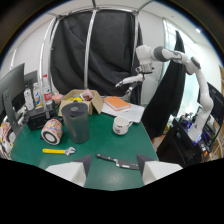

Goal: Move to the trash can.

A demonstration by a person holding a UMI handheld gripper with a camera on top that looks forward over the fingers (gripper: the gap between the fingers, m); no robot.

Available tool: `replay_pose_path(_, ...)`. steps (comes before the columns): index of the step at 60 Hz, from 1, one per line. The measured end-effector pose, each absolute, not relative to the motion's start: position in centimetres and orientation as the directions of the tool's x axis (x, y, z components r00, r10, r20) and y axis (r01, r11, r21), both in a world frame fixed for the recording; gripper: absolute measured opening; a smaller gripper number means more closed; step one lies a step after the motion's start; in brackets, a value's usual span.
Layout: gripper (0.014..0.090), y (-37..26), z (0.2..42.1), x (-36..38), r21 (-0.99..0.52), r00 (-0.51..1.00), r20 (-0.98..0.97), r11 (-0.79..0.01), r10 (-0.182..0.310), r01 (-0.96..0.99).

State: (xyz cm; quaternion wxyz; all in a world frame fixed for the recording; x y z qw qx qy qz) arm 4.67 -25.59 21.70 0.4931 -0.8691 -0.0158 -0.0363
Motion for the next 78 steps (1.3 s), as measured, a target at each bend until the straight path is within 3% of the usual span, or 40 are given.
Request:
replay_pose_path(17,0.0854,-29.5,20.5,3.1,-0.855,0.996,0.086,-0.515,-0.013,0.067)
replay_pose_path(29,0.0856,-29.6,19.7,-0.6,-0.859,0.997,0.063,-0.505,0.05,0.08)
replay_pose_path(41,0.0853,-25.3,18.8,-4.9,-0.866,0.989,0.04,-0.489,0.14,0.104)
replay_pose_path(52,0.0854,-18.8,17.3,-8.6,-0.871,0.981,0.024,-0.477,0.191,0.114)
replay_pose_path(66,0.0854,-12.8,14.7,-11.5,-0.856,0.982,-0.014,-0.51,0.188,0.085)
replay_pose_path(78,0.0851,-11.6,13.9,-12.3,-0.847,0.979,-0.032,-0.526,0.199,0.08)
